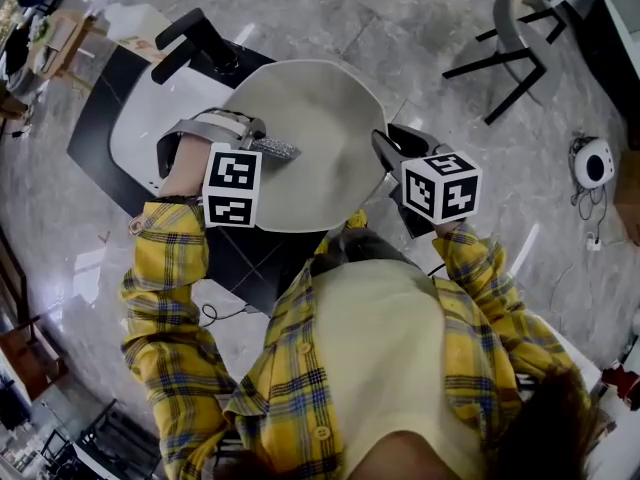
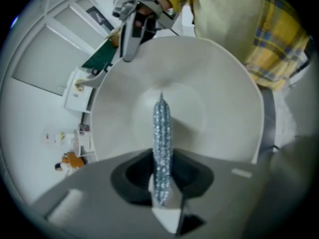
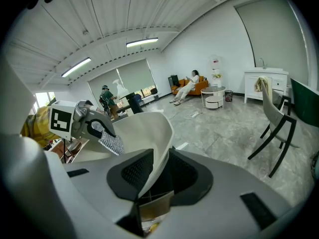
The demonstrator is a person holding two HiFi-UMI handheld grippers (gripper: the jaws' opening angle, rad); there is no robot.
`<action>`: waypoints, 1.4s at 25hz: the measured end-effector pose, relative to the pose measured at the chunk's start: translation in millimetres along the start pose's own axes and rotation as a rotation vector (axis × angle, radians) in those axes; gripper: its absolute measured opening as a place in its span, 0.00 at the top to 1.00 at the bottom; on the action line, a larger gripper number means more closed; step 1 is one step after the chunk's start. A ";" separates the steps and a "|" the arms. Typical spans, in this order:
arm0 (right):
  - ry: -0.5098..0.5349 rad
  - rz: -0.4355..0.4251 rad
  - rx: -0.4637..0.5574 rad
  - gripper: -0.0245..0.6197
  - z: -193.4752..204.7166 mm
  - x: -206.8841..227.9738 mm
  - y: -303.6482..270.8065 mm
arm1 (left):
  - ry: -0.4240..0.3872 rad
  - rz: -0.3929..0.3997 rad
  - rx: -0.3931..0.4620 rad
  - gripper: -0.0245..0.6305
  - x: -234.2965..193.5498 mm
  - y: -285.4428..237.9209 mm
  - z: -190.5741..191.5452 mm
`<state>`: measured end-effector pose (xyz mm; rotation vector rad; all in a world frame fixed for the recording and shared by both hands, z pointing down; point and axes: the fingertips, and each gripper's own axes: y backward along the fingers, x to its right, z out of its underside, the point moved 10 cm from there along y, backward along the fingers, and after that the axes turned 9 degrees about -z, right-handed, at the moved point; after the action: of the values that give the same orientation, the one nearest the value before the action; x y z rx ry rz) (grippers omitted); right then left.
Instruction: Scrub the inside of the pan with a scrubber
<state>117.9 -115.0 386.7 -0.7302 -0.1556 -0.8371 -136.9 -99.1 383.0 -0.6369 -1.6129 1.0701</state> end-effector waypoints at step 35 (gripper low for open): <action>-0.011 -0.017 0.011 0.86 1.0 3.0 -1.2 | 0.462 -0.482 0.270 0.83 -74.3 -13.2 11.5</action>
<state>119.2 -116.8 389.3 -0.7247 -0.1764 -0.8479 -123.4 -170.4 359.3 -0.2635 -1.1131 0.6989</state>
